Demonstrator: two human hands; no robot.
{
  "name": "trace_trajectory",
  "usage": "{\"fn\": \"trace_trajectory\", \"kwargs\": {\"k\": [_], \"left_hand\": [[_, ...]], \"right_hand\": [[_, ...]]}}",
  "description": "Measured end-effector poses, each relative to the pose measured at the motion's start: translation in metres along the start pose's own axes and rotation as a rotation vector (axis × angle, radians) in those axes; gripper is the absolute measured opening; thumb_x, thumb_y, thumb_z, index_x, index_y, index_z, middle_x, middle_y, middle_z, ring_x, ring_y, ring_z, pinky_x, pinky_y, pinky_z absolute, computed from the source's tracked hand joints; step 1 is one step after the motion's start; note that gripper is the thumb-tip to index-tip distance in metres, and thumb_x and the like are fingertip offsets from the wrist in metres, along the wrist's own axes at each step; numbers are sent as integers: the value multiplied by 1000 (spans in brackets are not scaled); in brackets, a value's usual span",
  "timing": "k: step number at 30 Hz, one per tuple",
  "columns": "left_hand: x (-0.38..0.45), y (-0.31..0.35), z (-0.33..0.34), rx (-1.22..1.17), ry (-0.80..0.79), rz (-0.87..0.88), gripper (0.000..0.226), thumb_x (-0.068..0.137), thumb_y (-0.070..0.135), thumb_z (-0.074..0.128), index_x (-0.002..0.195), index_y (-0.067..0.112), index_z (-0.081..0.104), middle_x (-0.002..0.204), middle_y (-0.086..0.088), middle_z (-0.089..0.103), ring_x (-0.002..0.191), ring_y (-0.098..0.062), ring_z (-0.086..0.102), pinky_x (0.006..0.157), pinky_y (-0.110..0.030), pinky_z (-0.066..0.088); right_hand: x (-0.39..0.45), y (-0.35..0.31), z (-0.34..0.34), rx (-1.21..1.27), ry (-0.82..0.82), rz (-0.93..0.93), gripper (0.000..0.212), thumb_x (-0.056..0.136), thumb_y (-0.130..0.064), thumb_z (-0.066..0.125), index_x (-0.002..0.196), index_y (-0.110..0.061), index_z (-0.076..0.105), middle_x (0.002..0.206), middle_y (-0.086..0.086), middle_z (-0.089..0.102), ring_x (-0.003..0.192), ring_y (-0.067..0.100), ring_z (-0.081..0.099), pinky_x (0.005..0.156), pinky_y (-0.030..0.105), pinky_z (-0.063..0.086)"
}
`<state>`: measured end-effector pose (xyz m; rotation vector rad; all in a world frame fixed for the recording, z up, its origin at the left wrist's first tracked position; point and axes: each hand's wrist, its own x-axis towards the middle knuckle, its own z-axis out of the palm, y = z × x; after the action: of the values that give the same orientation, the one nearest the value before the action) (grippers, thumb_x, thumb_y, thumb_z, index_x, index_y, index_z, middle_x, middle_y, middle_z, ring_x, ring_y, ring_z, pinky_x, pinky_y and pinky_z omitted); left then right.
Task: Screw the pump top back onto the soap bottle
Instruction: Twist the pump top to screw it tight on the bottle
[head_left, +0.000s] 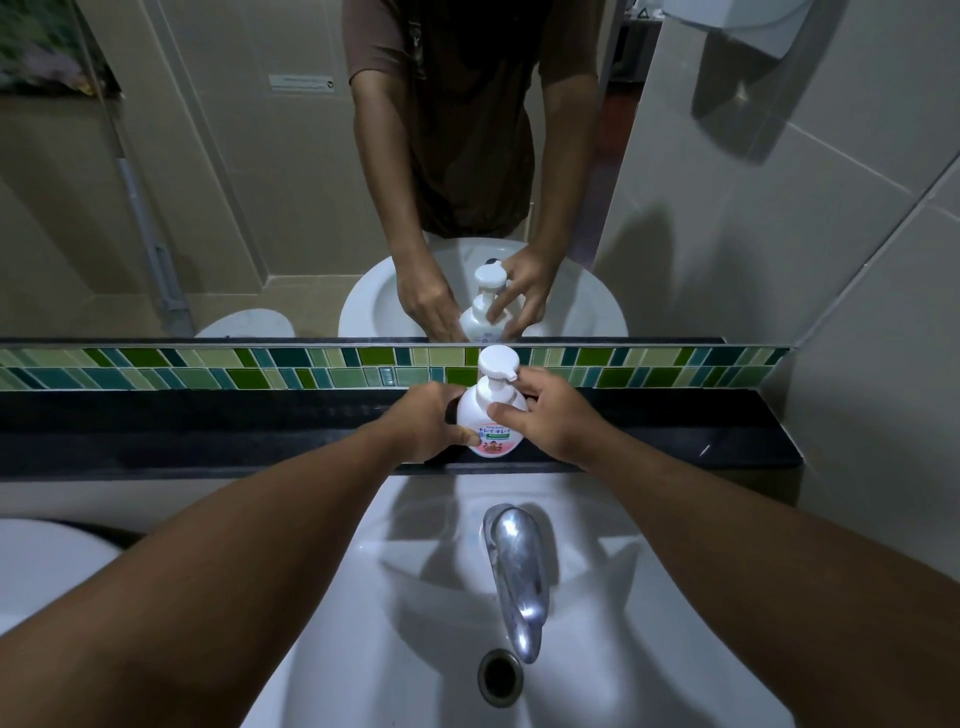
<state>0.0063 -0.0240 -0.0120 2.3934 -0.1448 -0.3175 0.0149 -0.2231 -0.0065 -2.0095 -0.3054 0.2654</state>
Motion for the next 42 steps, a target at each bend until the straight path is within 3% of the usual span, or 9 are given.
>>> {"fn": "trace_trajectory", "kwargs": {"k": [2, 7, 10, 13, 19, 24, 29, 32, 42], "left_hand": [[0, 0, 1, -7, 6, 1, 56, 76, 21, 89, 128, 16, 69, 125, -6, 75, 112, -25, 69, 103, -43, 52], [-1, 0, 4, -10, 35, 1, 53, 76, 19, 90, 126, 14, 70, 122, -8, 75, 106, -23, 69, 99, -36, 53], [-1, -2, 5, -8, 44, 6, 52, 76, 18, 89, 124, 14, 71, 121, -8, 75, 104, -23, 69, 97, -36, 53], [1, -2, 2, 14, 34, 7, 50, 75, 19, 90, 122, 15, 71, 118, -7, 76, 104, -25, 69, 97, -38, 54], [2, -1, -4, 78, -10, 19, 57, 74, 24, 90, 127, 17, 70, 121, -6, 76, 108, -25, 69, 100, -42, 53], [1, -3, -2, 62, 16, 31, 57, 74, 25, 91, 126, 17, 71, 122, -5, 76, 108, -23, 70, 100, -40, 53], [-2, -3, 2, 28, 56, 62, 52, 74, 20, 91, 122, 15, 72, 119, -6, 76, 102, -19, 68, 94, -31, 51], [-3, -4, 5, 20, 72, 64, 50, 75, 21, 90, 121, 17, 72, 118, -5, 77, 99, -17, 67, 92, -31, 52], [-3, -4, 7, 96, 107, 67, 43, 72, 32, 92, 109, 21, 73, 105, -6, 78, 91, -24, 69, 81, -33, 52]], "right_hand": [[1, 3, 1, -40, 14, 10, 52, 74, -46, 81, 121, -29, 68, 122, 2, 71, 113, 20, 69, 101, 50, 54], [-1, -7, 7, -31, 115, 4, 49, 79, -19, 87, 124, -13, 68, 113, 4, 74, 102, 21, 70, 94, 38, 57], [-1, -9, 11, -67, 158, -6, 48, 77, -21, 89, 120, -12, 69, 110, 5, 74, 98, 21, 70, 85, 30, 54], [-1, -9, 12, -133, 177, -23, 47, 77, -28, 88, 117, -14, 68, 108, 3, 73, 97, 19, 69, 85, 32, 54], [-6, -12, -9, -48, -72, -49, 49, 93, -23, 73, 139, -25, 57, 124, -10, 71, 112, 0, 65, 90, 15, 52], [-3, -14, -9, -249, -43, -107, 40, 97, -23, 65, 135, -12, 62, 130, 4, 67, 115, 17, 63, 99, 33, 50], [-1, -9, -4, -350, 10, -176, 43, 97, -25, 66, 137, -11, 60, 130, 9, 67, 115, 23, 61, 95, 29, 44], [-1, -6, -1, -350, 54, -188, 42, 96, -23, 67, 135, -9, 61, 124, 12, 68, 112, 27, 62, 97, 35, 48], [-9, -4, 36, -232, 321, -110, 44, 93, -21, 69, 133, -5, 62, 121, 13, 67, 111, 29, 60, 100, 40, 49]]}}
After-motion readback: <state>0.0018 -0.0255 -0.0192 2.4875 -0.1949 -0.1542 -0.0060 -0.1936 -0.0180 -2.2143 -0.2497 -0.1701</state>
